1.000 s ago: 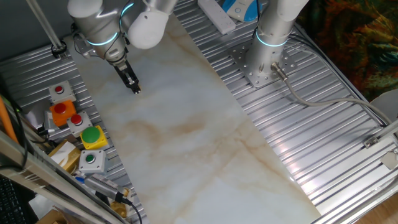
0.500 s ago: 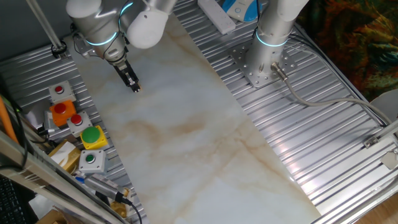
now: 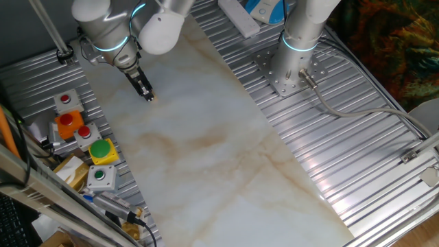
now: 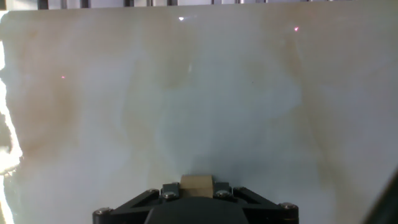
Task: Pick up the small block on the left and move it to the right
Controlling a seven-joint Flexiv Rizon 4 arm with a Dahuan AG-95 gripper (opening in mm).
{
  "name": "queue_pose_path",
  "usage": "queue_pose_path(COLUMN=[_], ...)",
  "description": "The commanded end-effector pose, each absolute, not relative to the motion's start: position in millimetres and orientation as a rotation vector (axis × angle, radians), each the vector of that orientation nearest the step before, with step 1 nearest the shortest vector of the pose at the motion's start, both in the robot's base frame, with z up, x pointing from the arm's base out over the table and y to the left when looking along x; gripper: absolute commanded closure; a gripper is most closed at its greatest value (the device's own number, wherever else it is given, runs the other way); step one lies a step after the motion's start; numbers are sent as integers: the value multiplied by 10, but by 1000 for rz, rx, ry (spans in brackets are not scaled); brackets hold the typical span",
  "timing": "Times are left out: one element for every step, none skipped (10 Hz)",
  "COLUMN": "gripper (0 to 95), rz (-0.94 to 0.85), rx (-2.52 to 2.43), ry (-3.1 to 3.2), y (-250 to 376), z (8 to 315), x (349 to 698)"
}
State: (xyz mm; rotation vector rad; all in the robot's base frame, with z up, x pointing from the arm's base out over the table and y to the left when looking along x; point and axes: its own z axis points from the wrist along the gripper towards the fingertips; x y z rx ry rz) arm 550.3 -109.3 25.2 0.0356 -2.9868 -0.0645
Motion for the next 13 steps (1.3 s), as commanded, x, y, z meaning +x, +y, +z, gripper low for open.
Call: queue_pose_path(gripper=[950,950,950,950,950,950,950,950,950,950,950,950,950], rz=[-65,-63,-63,-68,-71,-73,-78,-77,-77,-77,-77,-78,-96], rx=[31,30,25,25,24,21,14,9,-1,-24,-48,-54,-79], ry=[-2985,-2984,-2984,-2984,-2985,-2985,-2984,-2986,-2987,-2988,-2989,-2989,-2987], y=[-1089,-1080,-1067,-1047,-1004,-969,-907,-837,-750,-589,-399,-347,-112], z=[269,295,337,396,509,587,676,714,744,799,863,887,1023], x=[5493,5484,5470,5451,5418,5400,5389,5398,5420,5456,5503,5517,5595])
